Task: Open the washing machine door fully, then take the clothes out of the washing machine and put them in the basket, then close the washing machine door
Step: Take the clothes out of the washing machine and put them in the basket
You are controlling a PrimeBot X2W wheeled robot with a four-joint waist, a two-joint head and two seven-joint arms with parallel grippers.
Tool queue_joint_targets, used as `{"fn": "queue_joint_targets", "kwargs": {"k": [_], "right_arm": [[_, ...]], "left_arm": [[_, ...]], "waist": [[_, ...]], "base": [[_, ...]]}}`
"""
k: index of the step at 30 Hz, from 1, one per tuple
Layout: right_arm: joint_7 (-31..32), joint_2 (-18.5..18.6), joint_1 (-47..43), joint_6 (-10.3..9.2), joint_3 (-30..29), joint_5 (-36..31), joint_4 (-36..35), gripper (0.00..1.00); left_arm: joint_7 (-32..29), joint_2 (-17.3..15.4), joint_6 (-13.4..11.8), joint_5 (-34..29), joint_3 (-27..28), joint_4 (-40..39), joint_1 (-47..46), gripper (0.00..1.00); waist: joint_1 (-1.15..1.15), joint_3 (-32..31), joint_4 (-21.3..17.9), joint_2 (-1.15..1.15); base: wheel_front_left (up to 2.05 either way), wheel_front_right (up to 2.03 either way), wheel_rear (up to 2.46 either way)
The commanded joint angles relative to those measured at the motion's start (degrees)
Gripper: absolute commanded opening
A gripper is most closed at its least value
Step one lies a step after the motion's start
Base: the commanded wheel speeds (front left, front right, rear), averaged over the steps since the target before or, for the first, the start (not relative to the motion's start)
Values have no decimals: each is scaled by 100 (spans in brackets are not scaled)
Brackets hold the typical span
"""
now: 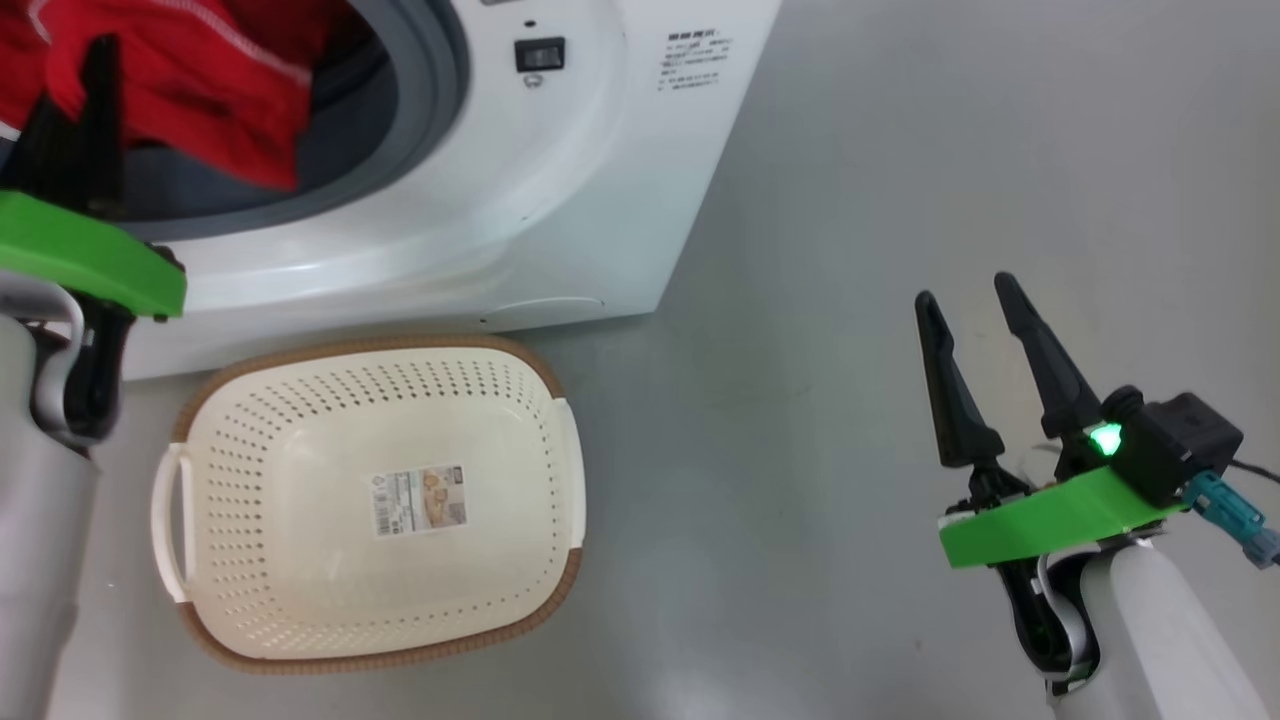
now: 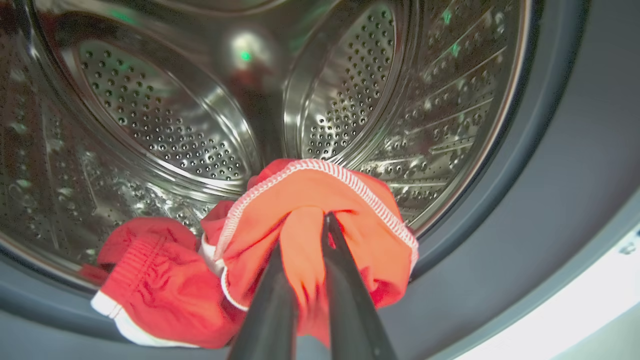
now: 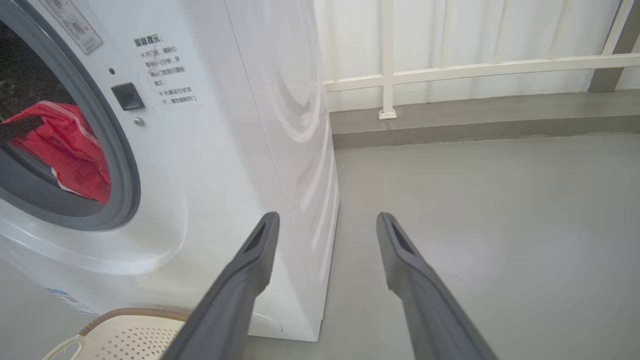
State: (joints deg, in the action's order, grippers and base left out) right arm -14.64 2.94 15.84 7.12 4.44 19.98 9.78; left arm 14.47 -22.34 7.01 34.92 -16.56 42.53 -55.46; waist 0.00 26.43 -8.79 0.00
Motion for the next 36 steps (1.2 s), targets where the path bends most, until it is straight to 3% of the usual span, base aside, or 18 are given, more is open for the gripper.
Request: {"fn": "queue_joint_targets", "kwargs": {"k": [1, 13, 28, 36], "right_arm": [[-36, -6, -136, 36, 88, -56, -109, 100], [-36, -6, -304, 36, 62, -106, -74, 100], [-36, -6, -433, 36, -56, -205, -99, 100], [-36, -6, -386, 36, -56, -232, -99, 100]], "left_arm": [[51, -231, -30, -92, 244, -208, 16, 0], [52, 356, 41, -1040, 1572, -1693, 1139, 0], [52, 775, 46, -1220, 2019, -4121, 2672, 0], [52, 953, 47, -1332, 2027, -4620, 3282, 0]], "waist": [[0, -102, 82, 0], [0, -359, 233, 0], [0, -480, 444, 0], [0, -414, 510, 0]], "base": [[0, 0, 0], [0, 0, 0], [0, 0, 0], [0, 0, 0]]}}
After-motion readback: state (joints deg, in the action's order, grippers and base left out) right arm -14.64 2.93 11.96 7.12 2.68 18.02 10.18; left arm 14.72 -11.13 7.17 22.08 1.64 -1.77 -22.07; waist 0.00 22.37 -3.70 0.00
